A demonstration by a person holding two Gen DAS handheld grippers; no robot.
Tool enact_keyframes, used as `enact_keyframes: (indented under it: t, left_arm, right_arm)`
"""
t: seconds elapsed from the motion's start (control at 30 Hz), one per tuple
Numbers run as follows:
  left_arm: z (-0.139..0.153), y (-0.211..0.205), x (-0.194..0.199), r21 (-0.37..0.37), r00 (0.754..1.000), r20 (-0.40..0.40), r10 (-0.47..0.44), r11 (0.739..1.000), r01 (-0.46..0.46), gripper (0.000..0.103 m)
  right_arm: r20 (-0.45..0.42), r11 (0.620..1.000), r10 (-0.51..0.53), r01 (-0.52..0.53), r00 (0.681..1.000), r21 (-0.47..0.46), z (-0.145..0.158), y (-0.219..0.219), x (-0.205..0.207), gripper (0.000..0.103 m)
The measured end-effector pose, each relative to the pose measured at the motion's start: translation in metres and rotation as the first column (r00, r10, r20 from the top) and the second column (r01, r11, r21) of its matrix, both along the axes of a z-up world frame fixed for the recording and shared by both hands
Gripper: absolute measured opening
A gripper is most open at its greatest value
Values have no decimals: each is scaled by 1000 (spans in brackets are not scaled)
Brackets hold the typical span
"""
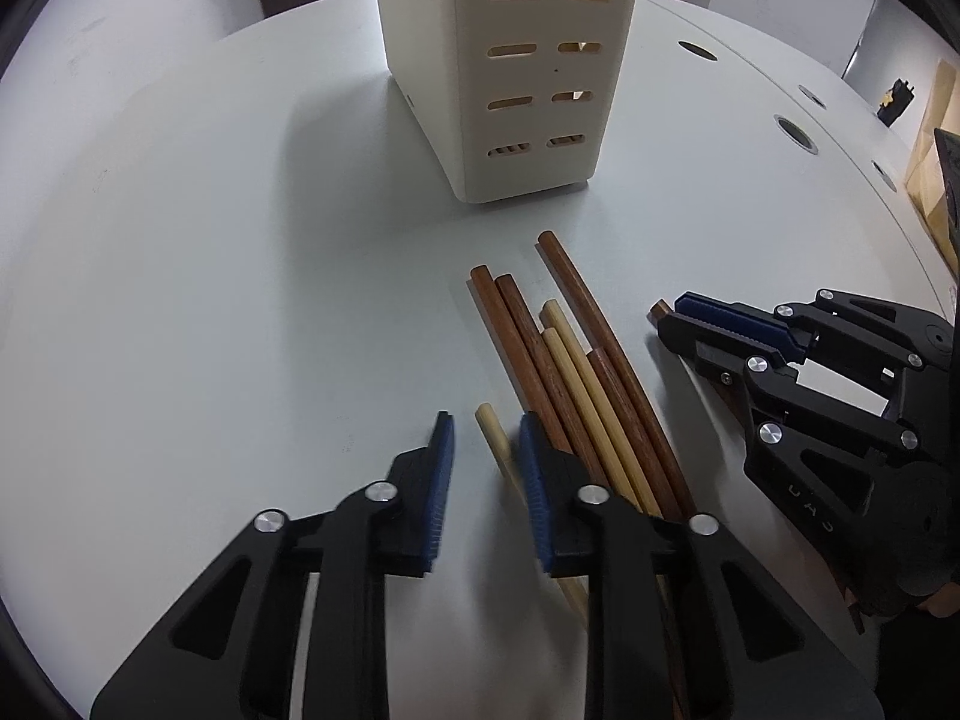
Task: Organize utensils
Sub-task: 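Move the right tool back to the pile and grasp a brown chopstick, then lift the brown chopstick with the right tool while the left tool grasps a pale chopstick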
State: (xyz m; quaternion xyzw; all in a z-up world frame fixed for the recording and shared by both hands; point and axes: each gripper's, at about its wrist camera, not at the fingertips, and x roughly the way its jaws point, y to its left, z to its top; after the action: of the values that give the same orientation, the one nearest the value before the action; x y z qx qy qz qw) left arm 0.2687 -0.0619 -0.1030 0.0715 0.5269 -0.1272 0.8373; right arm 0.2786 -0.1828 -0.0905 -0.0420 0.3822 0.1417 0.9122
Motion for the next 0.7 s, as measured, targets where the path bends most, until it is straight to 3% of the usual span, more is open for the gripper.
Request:
enact_keyframes:
  t: [0.17, 0.4, 0.53, 0.7]
  left_arm:
    - [-1, 8, 7, -84, 999, -43, -10, 996, 6, 4]
    - [13, 22, -2, -181, 1000, -24, -12, 984, 8, 4]
    - [40, 35, -15, -266, 1000, 30, -11, 964, 18, 4]
    - [73, 47, -30, -341, 994, 103, -20, 939, 54, 4]
  right_arm:
    - [9, 996, 3, -4, 1000, 87, 4, -11, 1, 8]
    - [170, 941, -6, -51, 985, 335, 48, -56, -17, 7]
    - [324, 896, -3, -141, 946, 421, 75, -70, -40, 7]
    - [477, 853, 7, -255, 879, 456, 101, -77, -66, 7]
